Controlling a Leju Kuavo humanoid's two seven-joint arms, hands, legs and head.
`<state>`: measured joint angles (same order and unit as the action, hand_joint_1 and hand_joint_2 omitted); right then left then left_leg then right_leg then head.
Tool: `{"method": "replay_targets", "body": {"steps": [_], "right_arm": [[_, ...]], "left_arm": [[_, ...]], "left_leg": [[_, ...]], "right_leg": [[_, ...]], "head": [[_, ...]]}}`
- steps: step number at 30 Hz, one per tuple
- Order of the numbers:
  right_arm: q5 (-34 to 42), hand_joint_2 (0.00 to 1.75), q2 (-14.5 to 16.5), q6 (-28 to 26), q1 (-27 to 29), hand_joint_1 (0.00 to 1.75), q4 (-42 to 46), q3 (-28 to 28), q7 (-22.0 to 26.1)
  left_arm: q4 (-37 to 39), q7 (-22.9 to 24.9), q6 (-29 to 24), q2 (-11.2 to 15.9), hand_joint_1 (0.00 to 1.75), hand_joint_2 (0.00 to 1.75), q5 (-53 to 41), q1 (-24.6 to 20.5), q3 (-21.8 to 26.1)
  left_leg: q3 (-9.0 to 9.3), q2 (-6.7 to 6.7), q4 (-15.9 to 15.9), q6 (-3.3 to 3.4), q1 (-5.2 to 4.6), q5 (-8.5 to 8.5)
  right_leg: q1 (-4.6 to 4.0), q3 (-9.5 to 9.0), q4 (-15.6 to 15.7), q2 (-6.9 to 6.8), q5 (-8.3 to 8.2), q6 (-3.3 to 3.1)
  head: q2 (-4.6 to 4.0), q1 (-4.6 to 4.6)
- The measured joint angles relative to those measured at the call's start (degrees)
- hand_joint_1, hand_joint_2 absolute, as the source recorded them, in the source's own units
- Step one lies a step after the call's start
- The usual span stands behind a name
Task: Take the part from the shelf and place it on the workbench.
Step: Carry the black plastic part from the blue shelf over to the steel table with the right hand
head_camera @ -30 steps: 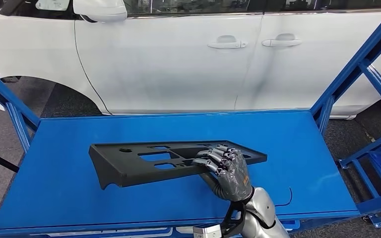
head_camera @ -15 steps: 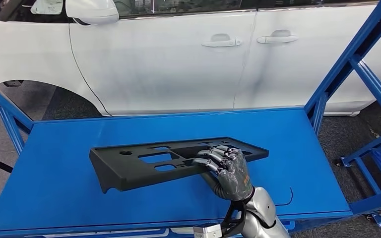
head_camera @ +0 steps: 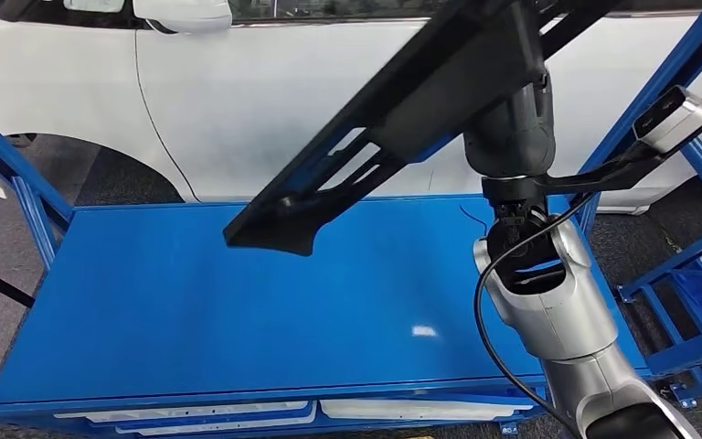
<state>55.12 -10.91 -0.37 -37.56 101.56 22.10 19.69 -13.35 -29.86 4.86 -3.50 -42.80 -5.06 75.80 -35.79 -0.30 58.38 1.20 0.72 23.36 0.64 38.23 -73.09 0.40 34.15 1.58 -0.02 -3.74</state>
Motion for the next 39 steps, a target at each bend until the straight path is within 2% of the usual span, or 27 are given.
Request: {"method": "replay_targets", "body": {"steps": [2, 4, 7, 8, 9, 10, 12, 13, 14, 15, 17, 19, 20, 22, 23, 24, 25, 27, 28, 29, 30, 31, 32, 33, 35, 37, 39], "right_arm": [[-12.89, 1.75, -0.24, -0.03, -0.22, 1.75, 0.29, 0.19, 0.07], [-25.05, 1.75, -0.33, -0.01, -0.41, 1.75, 0.61, 0.52, 0.11], [-28.91, 1.75, -0.5, -0.2, -0.47, 1.75, 0.79, 1.05, 0.13], [-28.36, 1.75, -0.52, -0.32, -0.52, 1.75, 0.8, 1.13, 0.16], [-28.04, 1.75, -0.53, -0.42, -0.57, 1.75, 0.8, 1.14, 0.2], [-27.9, 1.75, -0.53, -0.49, -0.57, 1.75, 0.8, 1.2, 0.21], [-28.16, 1.75, -0.52, -0.51, -0.45, 1.75, 0.75, 1.53, 0.22], [-28.47, 1.75, -0.52, -0.54, -0.33, 1.75, 0.68, 1.86, 0.2], [-28.85, 1.75, -0.51, -0.57, -0.18, 1.75, 0.56, 2.25, 0.19], [-29.19, 1.75, -0.44, -0.62, -0.03, 1.75, 0.41, 2.65, 0.19], [-29.81, 1.75, -0.14, -0.72, 0.18, 1.75, 0.15, 3.39, 0.31], [-30.31, 1.75, 0.31, -0.84, 0.17, 1.75, -0.01, 3.93, 0.58], [-30.54, 1.75, 0.52, -0.87, 0.17, 1.75, -0.1, 4.2, 0.75], [-31.08, 1.75, 0.79, -0.76, 0.43, 1.75, -0.25, 4.7, 1.22], [-31.31, 1.75, 0.84, -0.67, 0.71, 1.75, -0.28, 4.96, 1.52], [-31.48, 1.75, 0.85, -0.58, 1.03, 1.75, -0.29, 5.18, 1.79], [-31.61, 1.75, 0.85, -0.53, 1.38, 1.75, -0.3, 5.41, 2.01], [-31.75, 1.75, 0.85, -0.52, 1.99, 1.75, -0.3, 5.85, 2.28], [-31.81, 1.75, 0.85, -0.52, 2.29, 1.75, -0.3, 6.08, 2.38], [-31.85, 1.75, 0.85, -0.53, 2.53, 1.75, -0.3, 6.3, 2.44], [-31.87, 1.75, 0.85, -0.53, 2.69, 1.75, -0.3, 6.5, 2.46], [-31.88, 1.75, 0.85, -0.52, 2.77, 1.75, -0.3, 6.67, 2.47], [-31.88, 1.75, 0.85, -0.51, 2.79, 1.75, -0.3, 6.77, 2.48], [-31.85, 1.75, 0.85, -0.44, 2.8, 1.75, -0.29, 6.85, 2.5], [-31.61, 1.75, 0.82, -0.03, 3.12, 1.75, -0.22, 6.94, 2.78], [-31.21, 1.75, 0.76, 0.56, 3.99, 1.75, -0.16, 7.05, 3.32], [-30.9, 1.75, 0.72, 1.24, 5.34, 1.75, -0.16, 7.2, 4.15]], "left_arm": [[0.0, 0.0, 0.14, -0.03, 0.0, 1.75, -0.04, -0.03, -0.01], [0.0, -0.01, 0.23, -0.06, 0.0, 1.75, -0.08, -0.11, -0.02], [0.0, 0.0, 0.23, -0.07, 0.0, 1.75, -0.15, -0.1, -0.03], [0.0, 0.01, 0.23, -0.1, 0.0, 1.75, -0.19, 0.03, -0.03], [0.0, 0.0, 0.23, -0.13, 0.0, 1.75, -0.23, 0.16, -0.03], [0.0, -0.01, 0.23, -0.16, 0.0, 1.75, -0.26, 0.23, -0.04], [0.0, -0.02, 0.16, -0.19, 0.0, 1.75, -0.26, 0.15, -0.04], [0.0, -0.03, 0.08, -0.2, 0.0, 1.75, -0.26, 0.08, -0.04], [0.0, -0.04, -0.02, -0.21, 0.0, 1.75, -0.26, 0.03, -0.04], [0.0, -0.05, -0.13, -0.22, 0.0, 1.75, -0.26, 0.0, -0.04], [0.0, -0.1, -0.36, -0.23, 0.0, 1.75, -0.26, -0.11, -0.04], [0.0, -0.22, -0.55, -0.21, 0.0, 1.75, -0.24, -0.32, -0.04], [0.0, -0.3, -0.6, -0.22, 0.0, 1.75, -0.21, -0.4, -0.04], [0.0, -0.44, -0.63, -0.25, 0.0, 1.75, -0.12, -0.39, -0.04], [0.0, -0.5, -0.64, -0.27, 0.0, 1.75, -0.05, -0.38, -0.04], [0.0, -0.53, -0.64, -0.3, 0.0, 1.75, 0.01, -0.39, -0.04], [0.0, -0.55, -0.63, -0.33, 0.0, 1.75, 0.07, -0.39, -0.04], [0.0, -0.57, -0.62, -0.37, 0.0, 1.75, 0.11, -0.38, -0.04], [0.0, -0.57, -0.62, -0.37, 0.0, 1.75, 0.11, -0.36, -0.04], [0.0, -0.57, -0.62, -0.37, 0.0, 1.75, 0.12, -0.35, -0.04], [0.0, -0.57, -0.62, -0.38, 0.0, 1.75, 0.13, -0.35, -0.04], [0.0, -0.57, -0.62, -0.39, 0.0, 1.75, 0.13, -0.34, -0.04], [0.0, -0.57, -0.62, -0.42, 0.0, 1.75, 0.13, -0.33, -0.04], [0.0, -0.57, -0.62, -0.44, 0.0, 1.75, 0.13, -0.33, -0.04], [0.0, -0.57, -0.63, -0.44, 0.0, 1.75, 0.16, -0.32, -0.04], [0.0, -0.56, -0.65, -0.43, 0.0, 1.75, 0.28, -0.22, -0.04], [0.01, -0.54, -0.72, -0.49, 0.0, 1.75, 0.5, -0.02, -0.03]], "left_leg": [[-0.68, 0.0, 0.24, -0.41, -0.05, -0.46], [-1.12, 0.0, 0.36, -1.0, -0.14, -1.06], [-1.66, -0.15, 0.21, -2.05, -0.12, -2.04], [-2.04, -0.17, 0.54, -2.37, -0.06, -1.51], [-2.65, -0.15, 1.85, -2.68, -0.01, 0.12], [-3.53, -0.1, 4.34, -2.95, 0.07, 2.68], [-5.55, -0.04, 11.74, -3.39, 0.1, 8.18], [-6.03, -0.04, 14.92, -3.52, 0.1, 9.55], [-5.65, -0.04, 16.45, -3.54, 0.09, 9.55], [-4.28, -0.04, 15.99, -3.46, 0.08, 8.49], [1.19, -0.04, 9.49, -2.91, -0.05, 5.88], [6.4, -0.06, 1.69, -2.14, -0.38, 5.84], [7.58, -0.08, -0.44, -1.81, -0.58, 6.23], [7.55, -0.07, -1.42, -1.19, -0.68, 5.62], [7.28, 0.05, -1.77, -0.79, -0.58, 4.98], [6.88, 0.19, -2.01, -0.34, -0.44, 4.26], [6.3, 0.33, -2.24, 0.0, -0.27, 3.46], [4.64, 0.47, -2.16, 0.3, -0.29, 2.07], [3.65, 0.49, -2.02, 0.24, -0.28, 1.41], [2.66, 0.51, -1.81, 0.15, -0.27, 0.82], [1.67, 0.52, -1.53, 0.01, -0.23, 0.29], [0.74, 0.53, -1.19, -0.16, -0.18, -0.15], [-0.09, 0.53, -0.76, -0.38, -0.13, -0.52], [-0.86, 0.49, -0.29, -0.65, -0.16, -0.83], [-1.72, 0.41, 0.25, -1.33, -0.22, -1.57], [-2.05, 0.32, 0.03, -2.17, -0.19, -2.64], [-2.76, 0.24, 0.63, -2.84, 0.03, -1.65]], "right_leg": [[0.09, -5.01, 8.17, -0.03, -2.77, -0.2], [-0.13, -8.0, 13.6, 0.1, -4.51, -0.65], [-0.33, -7.53, 14.48, 0.01, -5.54, -1.69], [-0.25, -7.14, 14.62, -0.15, -6.0, -2.17], [-0.13, -6.65, 14.81, -0.31, -6.59, -2.66], [-0.06, -6.05, 14.93, -0.44, -7.23, -3.04], [-0.17, -4.57, 14.89, -0.52, -8.38, -3.36], [-0.25, -3.76, 14.82, -0.54, -8.95, -3.39], [-0.33, -2.92, 14.71, -0.55, -9.51, -3.37], [-0.4, -2.11, 14.59, -0.55, -10.04, -3.33], [-0.53, -0.75, 14.34, -0.57, -11.02, -3.17], [-0.65, -0.06, 14.3, -0.64, -11.95, -2.74], [-0.62, 0.02, 14.4, -0.71, -12.42, -2.45], [-0.55, 0.06, 14.75, -0.81, -13.28, -1.75], [-0.49, 0.27, 14.57, -0.74, -12.92, -1.43], [-0.48, 0.7, 13.74, -0.65, -11.6, -1.15], [-0.42, 1.43, 11.73, -0.57, -9.18, -0.89], [-0.21, 3.39, 4.75, -0.49, -3.44, -0.44], [-0.07, 4.09, 1.06, -0.49, -1.8, -0.18], [0.09, 4.12, -1.32, -0.5, -1.63, 0.04], [0.28, 3.27, -1.89, -0.5, -2.6, 0.22], [0.47, 1.4, -0.41, -0.51, -4.15, 0.34], [0.65, -1.37, 2.84, -0.52, -5.34, 0.4], [0.65, -4.48, 7.08, -0.5, -5.44, 0.36], [0.42, -8.4, 13.1, -0.36, -4.46, -0.2], [0.11, -8.44, 14.3, -0.27, -4.47, -1.16], [0.18, -7.51, 14.6, -0.52, -5.67, -2.24]], "head": [[0.0, 0.0], [0.0, -0.01], [0.0, -0.01], [0.0, 0.0], [0.0, 0.0], [0.0, 0.0], [0.0, -0.01], [0.0, -0.01], [0.0, -0.01], [0.0, 0.0], [0.0, -0.01], [0.0, -0.01], [0.0, -0.01], [0.0, -0.01], [0.0, -0.01], [0.0, 0.0], [0.0, 0.0], [0.0, 0.0], [0.0, 0.0], [0.0, 0.0], [0.0, 0.0], [0.0, 0.0], [0.0, 0.0], [0.0, 0.0], [0.0, -0.01], [0.0, -0.01], [0.0, -0.02]]}}
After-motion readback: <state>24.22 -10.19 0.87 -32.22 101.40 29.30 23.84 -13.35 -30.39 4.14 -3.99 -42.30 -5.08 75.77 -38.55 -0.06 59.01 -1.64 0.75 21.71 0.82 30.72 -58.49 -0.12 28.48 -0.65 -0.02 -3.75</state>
